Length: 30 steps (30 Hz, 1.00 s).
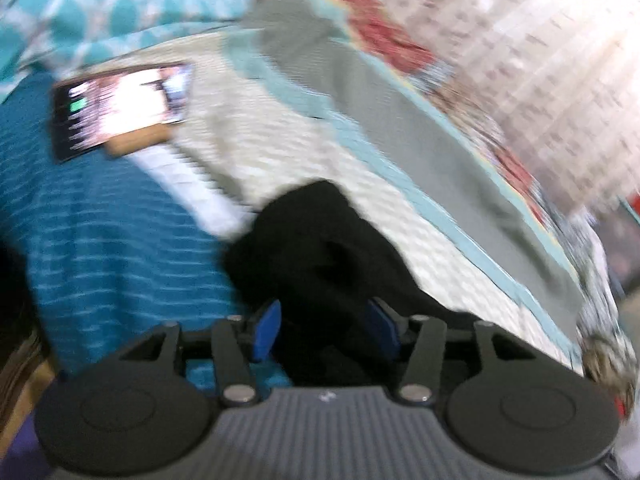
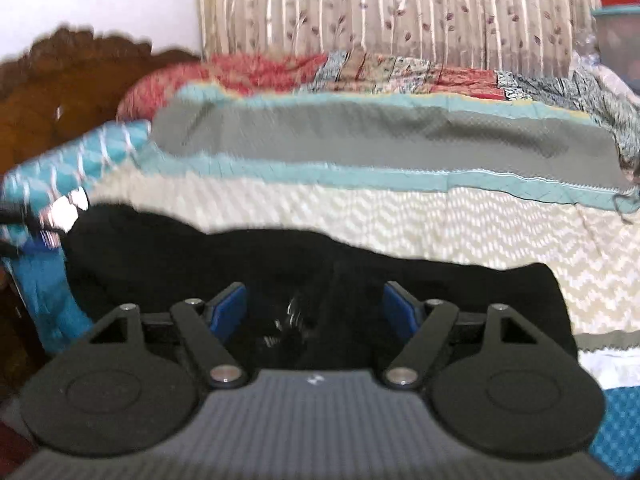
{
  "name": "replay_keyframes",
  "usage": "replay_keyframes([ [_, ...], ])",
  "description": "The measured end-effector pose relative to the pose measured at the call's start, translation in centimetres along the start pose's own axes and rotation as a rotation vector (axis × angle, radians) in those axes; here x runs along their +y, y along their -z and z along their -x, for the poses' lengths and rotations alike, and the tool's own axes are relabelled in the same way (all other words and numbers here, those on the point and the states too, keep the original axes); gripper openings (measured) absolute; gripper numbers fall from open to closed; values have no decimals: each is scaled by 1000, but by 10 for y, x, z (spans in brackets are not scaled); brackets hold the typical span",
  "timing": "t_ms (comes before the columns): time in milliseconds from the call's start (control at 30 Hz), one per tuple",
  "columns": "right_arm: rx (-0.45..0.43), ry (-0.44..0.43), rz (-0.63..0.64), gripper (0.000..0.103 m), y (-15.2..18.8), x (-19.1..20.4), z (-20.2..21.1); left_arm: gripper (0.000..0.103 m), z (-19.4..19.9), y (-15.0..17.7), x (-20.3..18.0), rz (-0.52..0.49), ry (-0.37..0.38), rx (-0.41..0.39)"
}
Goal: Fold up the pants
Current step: 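Lower the pants onto the bed and bring the grippers together over them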
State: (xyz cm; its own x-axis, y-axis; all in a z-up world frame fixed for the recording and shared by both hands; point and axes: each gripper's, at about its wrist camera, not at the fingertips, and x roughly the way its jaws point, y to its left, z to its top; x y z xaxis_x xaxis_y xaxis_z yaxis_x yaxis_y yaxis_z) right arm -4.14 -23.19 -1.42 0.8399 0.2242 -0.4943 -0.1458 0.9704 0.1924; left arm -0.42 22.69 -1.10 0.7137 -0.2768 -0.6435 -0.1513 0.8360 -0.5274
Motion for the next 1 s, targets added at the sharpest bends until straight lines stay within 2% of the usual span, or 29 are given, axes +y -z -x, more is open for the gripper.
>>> replay_keyframes([
  [67,18,-3,-71,69,1,-6,-15,60,-7,-6,14,54,-2,11],
  [100,55,-5,-110,61,5,-7,-29,62,-12,-6,16,64,-3,17],
  [133,109,-18,-163,57,9,-10,-44,66,-19,-7,17,71,-6,31],
  [167,195,-42,-230,57,20,-14,-63,70,-27,-7,17,80,1,49],
  [200,234,-27,-230,58,28,-10,-73,73,-33,-8,19,93,17,66],
  [267,218,11,-114,60,24,8,-72,86,-44,-9,19,119,46,84],
  [333,192,-14,-92,59,13,14,-62,95,-56,-10,21,143,83,87],
  [400,148,-41,-89,59,4,14,-50,96,-72,-12,25,187,96,109],
  [433,127,-39,-78,60,4,19,-45,94,-80,-15,29,208,99,117],
  [500,103,-60,-75,58,0,28,-46,76,-87,-16,30,223,100,106],
  [567,117,-112,-117,54,0,29,-51,36,-88,-13,30,217,94,103],
  [633,180,-168,-174,32,6,30,-66,28,-87,-9,38,240,111,106],
  [700,260,-214,-227,22,15,33,-89,26,-80,-8,43,243,109,95],
  [767,372,-198,-250,12,30,36,-114,24,-72,-6,37,205,89,81],
  [800,383,-175,-237,4,36,39,-121,24,-68,-6,32,183,80,73],
  [867,380,-172,-232,4,32,41,-119,23,-56,-7,16,109,76,43],
  [1000,331,-216,-272,11,26,34,-98,23,-28,-3,-41,-137,110,-47],
])
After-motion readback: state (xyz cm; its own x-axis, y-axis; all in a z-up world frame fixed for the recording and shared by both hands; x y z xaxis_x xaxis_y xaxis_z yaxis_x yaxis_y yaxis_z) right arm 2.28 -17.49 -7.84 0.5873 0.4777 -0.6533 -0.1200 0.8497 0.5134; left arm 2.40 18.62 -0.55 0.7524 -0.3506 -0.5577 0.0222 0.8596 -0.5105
